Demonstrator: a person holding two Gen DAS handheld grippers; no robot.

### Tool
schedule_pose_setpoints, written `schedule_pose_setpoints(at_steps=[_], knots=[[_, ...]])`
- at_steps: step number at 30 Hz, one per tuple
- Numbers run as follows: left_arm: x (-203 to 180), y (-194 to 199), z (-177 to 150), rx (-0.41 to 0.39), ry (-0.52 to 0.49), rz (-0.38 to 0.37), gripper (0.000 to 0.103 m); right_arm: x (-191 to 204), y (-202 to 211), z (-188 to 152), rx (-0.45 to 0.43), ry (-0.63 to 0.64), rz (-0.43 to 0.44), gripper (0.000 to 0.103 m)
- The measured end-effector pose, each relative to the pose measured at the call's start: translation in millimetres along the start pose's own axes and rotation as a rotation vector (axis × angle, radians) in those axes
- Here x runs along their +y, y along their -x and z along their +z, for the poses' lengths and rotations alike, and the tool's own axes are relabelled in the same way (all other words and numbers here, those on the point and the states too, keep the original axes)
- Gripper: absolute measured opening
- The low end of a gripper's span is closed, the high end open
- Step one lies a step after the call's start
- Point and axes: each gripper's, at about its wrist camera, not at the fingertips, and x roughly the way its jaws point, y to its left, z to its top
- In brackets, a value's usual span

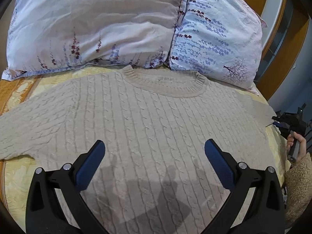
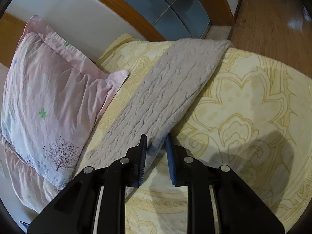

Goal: Fold small clothes
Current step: 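Grasp the sweater sleeve nearest the right tool with the right tool, then fold the held sleeve across the sweater body and open the right tool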

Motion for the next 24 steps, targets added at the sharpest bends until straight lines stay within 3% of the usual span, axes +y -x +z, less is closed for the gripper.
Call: schedule_pose_setpoints(at_steps=[6, 7, 10, 13, 16, 20, 24], knots=[[8.0, -9.2, 2.4, 0.020, 0.043, -0.034, 0.101, -1.8, -4.6, 5.4, -0.011, -0.013, -0.011, 0.019], [9.7, -10.6, 3.0, 0.023, 0.054, -0.039, 0.101, 3.1, -4.8, 5.9, -0.024, 0.019, -0.034, 0.011], [16.0, -11.9, 3.6, 0.024, 0.088, -0.063, 0.101, 23.3, 5.4, 5.7, -0.088, 0.102, -0.025, 0.011], [19.3, -10.7, 5.6, 0.010, 0.103, -0.082, 0.101, 59.9, 24.7, -0.8, -0.158, 0.219, 0.020, 0.010], [21.2, -8.3, 7.4, -0.012, 0.114, -0.105, 0.101, 99.3, 38.8, -19.9, -0.170, 0.347, 0.108, 0.010], [21.3, -6.0, 10.7, -0.047, 0.126, -0.134, 0.101, 155.9, 45.1, -77.2, -0.072, 0.517, 0.278, 0.010], [18.5, 2.0, 9.6, -0.120, 0.115, -0.135, 0.101, 192.7, 16.4, -161.2, 0.157, 0.672, 0.383, 0.010]])
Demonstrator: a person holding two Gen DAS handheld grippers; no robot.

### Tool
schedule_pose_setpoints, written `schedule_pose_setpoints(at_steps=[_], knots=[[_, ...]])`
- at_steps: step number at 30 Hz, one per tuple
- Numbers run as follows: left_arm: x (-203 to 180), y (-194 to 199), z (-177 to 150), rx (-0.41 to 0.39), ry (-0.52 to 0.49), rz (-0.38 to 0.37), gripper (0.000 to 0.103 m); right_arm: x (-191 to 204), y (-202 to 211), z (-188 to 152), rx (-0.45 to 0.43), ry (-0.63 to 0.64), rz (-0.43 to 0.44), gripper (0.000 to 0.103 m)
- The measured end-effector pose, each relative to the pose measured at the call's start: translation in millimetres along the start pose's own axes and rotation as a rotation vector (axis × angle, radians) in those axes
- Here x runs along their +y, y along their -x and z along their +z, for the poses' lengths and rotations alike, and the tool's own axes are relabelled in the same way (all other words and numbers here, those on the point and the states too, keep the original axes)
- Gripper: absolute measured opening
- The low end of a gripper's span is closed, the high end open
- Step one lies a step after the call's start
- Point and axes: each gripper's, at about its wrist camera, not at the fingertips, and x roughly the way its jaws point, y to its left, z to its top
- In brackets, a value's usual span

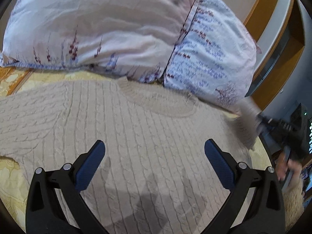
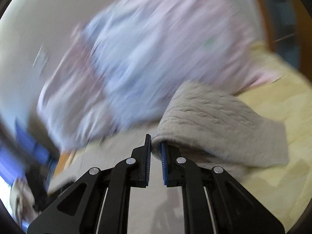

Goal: Fold small clothes
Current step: 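Fold the held sleeve across the sweater body and open the right tool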

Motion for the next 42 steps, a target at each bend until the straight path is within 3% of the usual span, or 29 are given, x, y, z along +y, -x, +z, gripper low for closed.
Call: schedule_pose_setpoints(at_steps=[3, 5, 7, 10, 11, 19, 22, 24, 26, 29, 31, 33, 34, 35, 39, 42], knots=[[-2.6, 0.3, 1.3, 0.012, -0.005, -0.008, 0.101, 17.5, -44.7, -32.8, 0.164, 0.037, 0.015, 0.010], [-0.8, 0.0, 2.1, 0.032, 0.007, -0.019, 0.101, 18.0, -58.5, -41.5, 0.206, 0.036, -0.008, 0.012], [3.4, -0.1, 2.6, 0.049, 0.031, -0.038, 0.101, 7.5, -57.6, -41.7, 0.209, -0.044, 0.024, 0.018], [10.7, -2.6, 3.9, 0.072, 0.082, -0.073, 0.101, -7.7, -46.0, -31.3, 0.147, -0.162, 0.047, 0.047], [14.1, -4.1, 4.7, 0.081, 0.105, -0.085, 0.101, -14.9, -39.4, -27.6, 0.115, -0.199, 0.036, 0.047], [31.9, -8.4, 6.6, 0.112, 0.210, -0.131, 0.096, -61.5, -19.0, -9.2, -0.016, -0.410, -0.105, 0.045], [34.9, -6.2, 7.8, 0.111, 0.205, -0.124, 0.095, -52.1, -16.9, -2.9, -0.052, -0.342, -0.219, 0.018], [37.0, -4.6, 9.3, 0.107, 0.208, -0.124, 0.095, -28.1, -15.3, 3.2, -0.084, -0.235, -0.249, 0.012], [40.8, -1.6, 10.2, 0.098, 0.223, -0.133, 0.095, -0.7, -13.3, 6.8, -0.104, -0.133, -0.197, 0.011], [46.2, 0.4, 10.7, 0.088, 0.259, -0.159, 0.095, 61.2, -28.1, 4.7, -0.078, 0.034, -0.040, 0.011], [48.9, -0.8, 9.8, 0.095, 0.289, -0.179, 0.095, 107.0, -58.9, -9.2, 0.087, 0.155, 0.115, 0.014], [50.7, -3.5, 8.4, 0.111, 0.309, -0.186, 0.093, 129.3, -82.0, -28.4, 0.220, 0.193, 0.178, 0.032], [52.2, -5.4, 7.2, 0.122, 0.320, -0.191, 0.090, 129.8, -84.2, -32.5, 0.233, 0.192, 0.182, 0.048], [53.0, -7.0, 6.3, 0.132, 0.330, -0.195, 0.088, 127.0, -82.2, -36.3, 0.225, 0.179, 0.186, 0.056], [56.4, -17.8, 5.1, 0.175, 0.371, -0.206, 0.081, 77.6, -55.7, -36.0, 0.164, -0.004, 0.155, 0.058], [61.3, -26.3, 3.7, 0.202, 0.418, -0.216, 0.075, 18.2, -26.8, -37.6, 0.100, -0.212, 0.062, 0.058]])
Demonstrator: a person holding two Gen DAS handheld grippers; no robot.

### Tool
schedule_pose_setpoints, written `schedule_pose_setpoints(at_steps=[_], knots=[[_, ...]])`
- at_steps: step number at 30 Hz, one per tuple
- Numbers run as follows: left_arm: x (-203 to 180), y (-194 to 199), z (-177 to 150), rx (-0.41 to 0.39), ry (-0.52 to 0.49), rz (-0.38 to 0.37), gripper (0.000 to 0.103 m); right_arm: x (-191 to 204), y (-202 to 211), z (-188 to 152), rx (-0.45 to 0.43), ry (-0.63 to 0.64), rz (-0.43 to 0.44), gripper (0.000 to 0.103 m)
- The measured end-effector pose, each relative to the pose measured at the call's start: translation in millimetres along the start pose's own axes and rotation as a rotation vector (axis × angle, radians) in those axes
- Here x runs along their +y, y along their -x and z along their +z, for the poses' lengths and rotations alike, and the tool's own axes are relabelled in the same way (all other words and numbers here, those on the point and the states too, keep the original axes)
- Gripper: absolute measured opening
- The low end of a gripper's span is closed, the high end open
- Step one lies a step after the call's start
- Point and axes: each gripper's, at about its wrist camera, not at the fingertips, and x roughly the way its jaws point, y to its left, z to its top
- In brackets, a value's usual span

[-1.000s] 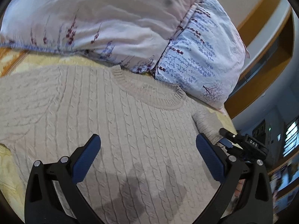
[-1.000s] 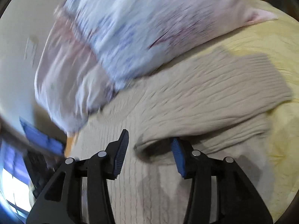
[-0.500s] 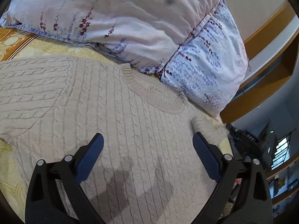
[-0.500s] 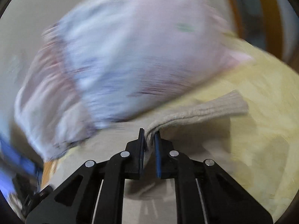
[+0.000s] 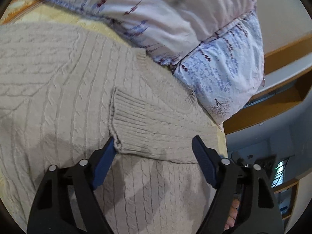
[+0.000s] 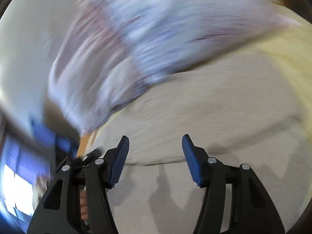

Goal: Fold small clothes
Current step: 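Fold the held sleeve across the sweater body and open the right tool, then grasp the other sleeve with the left tool and fold it across the body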

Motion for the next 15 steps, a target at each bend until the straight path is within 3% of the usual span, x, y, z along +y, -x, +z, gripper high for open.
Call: schedule_pose_setpoints(at_steps=[3, 6, 9, 12, 15], knots=[[4.6, -3.5, 3.5, 0.004, 0.032, -0.003, 0.070, -61.2, 21.4, 5.4, -0.048, -0.240, -0.056, 0.057], [4.6, -5.5, 9.8, -0.002, 0.040, 0.017, 0.067, -95.4, 24.1, 4.6, -0.061, -0.365, -0.054, 0.052], [6.1, -8.0, 16.2, -0.009, 0.041, 0.036, 0.059, -107.8, 23.9, 7.6, -0.094, -0.406, -0.020, 0.044], [8.1, -14.0, 25.2, -0.018, 0.034, 0.063, 0.044, -111.7, 26.0, 11.6, -0.150, -0.404, -0.023, 0.041], [9.2, -21.8, 32.7, -0.004, 0.025, 0.062, 0.023, -111.7, 21.2, 14.6, -0.170, -0.395, -0.036, 0.036]])
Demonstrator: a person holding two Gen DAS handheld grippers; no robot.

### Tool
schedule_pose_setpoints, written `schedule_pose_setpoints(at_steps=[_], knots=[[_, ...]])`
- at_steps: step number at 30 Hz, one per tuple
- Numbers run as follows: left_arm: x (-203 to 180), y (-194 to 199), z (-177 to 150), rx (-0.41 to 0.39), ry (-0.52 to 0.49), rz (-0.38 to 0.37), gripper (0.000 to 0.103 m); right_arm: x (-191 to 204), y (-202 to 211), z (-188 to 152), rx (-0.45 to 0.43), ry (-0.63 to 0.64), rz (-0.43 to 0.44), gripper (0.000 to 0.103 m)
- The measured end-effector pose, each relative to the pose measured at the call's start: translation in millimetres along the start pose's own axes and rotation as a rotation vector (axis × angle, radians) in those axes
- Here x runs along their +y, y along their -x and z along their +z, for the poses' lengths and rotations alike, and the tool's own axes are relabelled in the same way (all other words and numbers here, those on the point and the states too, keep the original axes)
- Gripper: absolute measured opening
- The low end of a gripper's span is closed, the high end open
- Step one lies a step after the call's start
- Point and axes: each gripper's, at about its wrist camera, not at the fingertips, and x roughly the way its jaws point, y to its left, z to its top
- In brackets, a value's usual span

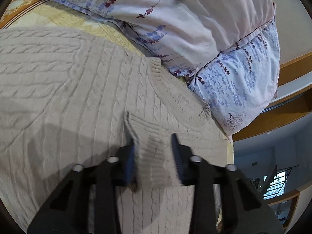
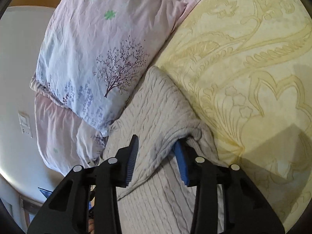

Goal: Fold small clothes
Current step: 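Grasp the other sleeve with the left tool and fold it across the body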

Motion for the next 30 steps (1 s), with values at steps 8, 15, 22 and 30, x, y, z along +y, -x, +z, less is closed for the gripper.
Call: schedule_pose_setpoints(at_steps=[8, 15, 22, 30], knots=[[-31.6, 17.4, 15.7, -0.094, -0.200, 0.010, 0.005, 15.0, 12.4, -4.0, -0.070, 0.097, 0.033, 0.009], [-5.4, -2.0, 22.6, -0.034, -0.178, 0.181, 0.005, 16.0, -6.3, -22.6, -0.022, 0.158, -0.134, 0.009], [1.2, 28.9, 11.9, -0.056, -0.172, 0.151, 0.043, 29.9, 33.3, -30.6, -0.178, 0.231, -0.262, 0.035], [61.4, 143.9, -5.1, -0.222, -0.068, 0.113, 0.057, 65.9, 2.9, -37.6, -0.048, 0.374, -0.165, 0.052]])
